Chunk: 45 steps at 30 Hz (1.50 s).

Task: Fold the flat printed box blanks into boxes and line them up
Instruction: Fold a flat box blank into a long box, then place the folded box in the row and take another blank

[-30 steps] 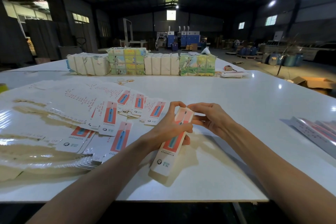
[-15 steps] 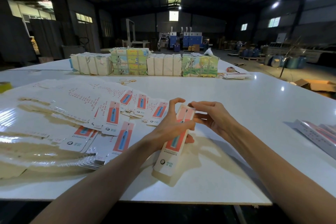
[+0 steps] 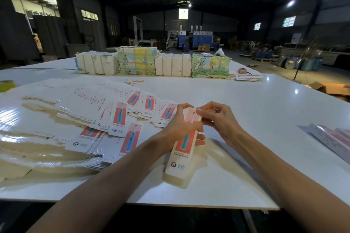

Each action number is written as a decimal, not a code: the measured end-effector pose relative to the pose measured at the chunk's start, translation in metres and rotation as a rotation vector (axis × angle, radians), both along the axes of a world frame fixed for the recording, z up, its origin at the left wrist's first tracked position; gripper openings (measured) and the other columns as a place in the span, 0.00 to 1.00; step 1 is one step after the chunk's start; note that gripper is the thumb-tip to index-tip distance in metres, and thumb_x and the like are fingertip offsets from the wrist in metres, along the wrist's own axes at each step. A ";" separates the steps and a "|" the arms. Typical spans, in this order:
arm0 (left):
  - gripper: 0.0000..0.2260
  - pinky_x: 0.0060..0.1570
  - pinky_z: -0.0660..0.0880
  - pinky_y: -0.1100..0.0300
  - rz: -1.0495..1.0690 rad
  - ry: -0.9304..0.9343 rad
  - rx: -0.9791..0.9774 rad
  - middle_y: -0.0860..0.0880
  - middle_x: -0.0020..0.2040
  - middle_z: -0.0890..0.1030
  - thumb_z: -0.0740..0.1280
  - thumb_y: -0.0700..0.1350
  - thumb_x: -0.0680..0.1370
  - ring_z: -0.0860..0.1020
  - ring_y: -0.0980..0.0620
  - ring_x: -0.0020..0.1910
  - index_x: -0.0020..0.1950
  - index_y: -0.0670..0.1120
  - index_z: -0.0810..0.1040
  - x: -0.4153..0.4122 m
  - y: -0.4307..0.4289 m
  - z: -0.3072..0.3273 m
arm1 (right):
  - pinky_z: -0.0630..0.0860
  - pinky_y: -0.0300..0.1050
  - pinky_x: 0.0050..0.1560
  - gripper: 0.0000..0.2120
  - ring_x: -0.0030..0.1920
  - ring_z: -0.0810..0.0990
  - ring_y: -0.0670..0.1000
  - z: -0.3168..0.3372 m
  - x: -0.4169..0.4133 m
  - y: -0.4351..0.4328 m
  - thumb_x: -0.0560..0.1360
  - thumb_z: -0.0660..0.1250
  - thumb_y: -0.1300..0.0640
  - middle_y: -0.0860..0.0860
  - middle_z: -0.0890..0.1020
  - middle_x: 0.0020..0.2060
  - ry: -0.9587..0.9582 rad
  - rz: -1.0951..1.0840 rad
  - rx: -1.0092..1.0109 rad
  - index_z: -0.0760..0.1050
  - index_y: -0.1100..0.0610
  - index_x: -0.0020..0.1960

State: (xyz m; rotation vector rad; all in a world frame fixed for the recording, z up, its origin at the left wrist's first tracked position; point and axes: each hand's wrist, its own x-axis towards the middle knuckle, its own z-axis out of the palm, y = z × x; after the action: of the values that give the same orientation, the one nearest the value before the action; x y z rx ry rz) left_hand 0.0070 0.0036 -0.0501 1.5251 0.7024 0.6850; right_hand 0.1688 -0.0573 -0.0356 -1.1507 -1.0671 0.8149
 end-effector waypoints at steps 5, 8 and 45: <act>0.32 0.51 0.85 0.41 0.035 -0.064 -0.048 0.41 0.59 0.82 0.80 0.41 0.75 0.88 0.40 0.48 0.67 0.62 0.65 0.006 0.001 0.000 | 0.85 0.44 0.47 0.09 0.47 0.89 0.56 -0.006 0.001 0.007 0.81 0.72 0.60 0.60 0.88 0.47 0.018 -0.023 -0.016 0.83 0.67 0.55; 0.33 0.55 0.84 0.42 0.141 -0.131 -0.074 0.41 0.64 0.80 0.77 0.43 0.78 0.87 0.41 0.52 0.73 0.62 0.61 0.009 0.003 0.001 | 0.86 0.43 0.50 0.13 0.49 0.88 0.51 -0.009 0.003 0.011 0.83 0.70 0.51 0.54 0.87 0.54 -0.084 -0.123 -0.045 0.80 0.59 0.63; 0.23 0.65 0.70 0.43 0.553 1.108 0.795 0.33 0.66 0.78 0.61 0.57 0.85 0.75 0.31 0.64 0.68 0.37 0.72 -0.066 0.065 -0.007 | 0.67 0.57 0.72 0.20 0.69 0.73 0.58 -0.010 0.185 -0.186 0.80 0.69 0.53 0.54 0.77 0.66 -1.686 -0.934 -1.073 0.74 0.54 0.71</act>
State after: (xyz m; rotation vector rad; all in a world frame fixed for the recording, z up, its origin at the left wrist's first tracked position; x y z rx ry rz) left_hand -0.0589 0.0687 -0.0575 2.4955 1.8894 0.4804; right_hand 0.3539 -0.2430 -0.0460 -3.1317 -1.0127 -0.7463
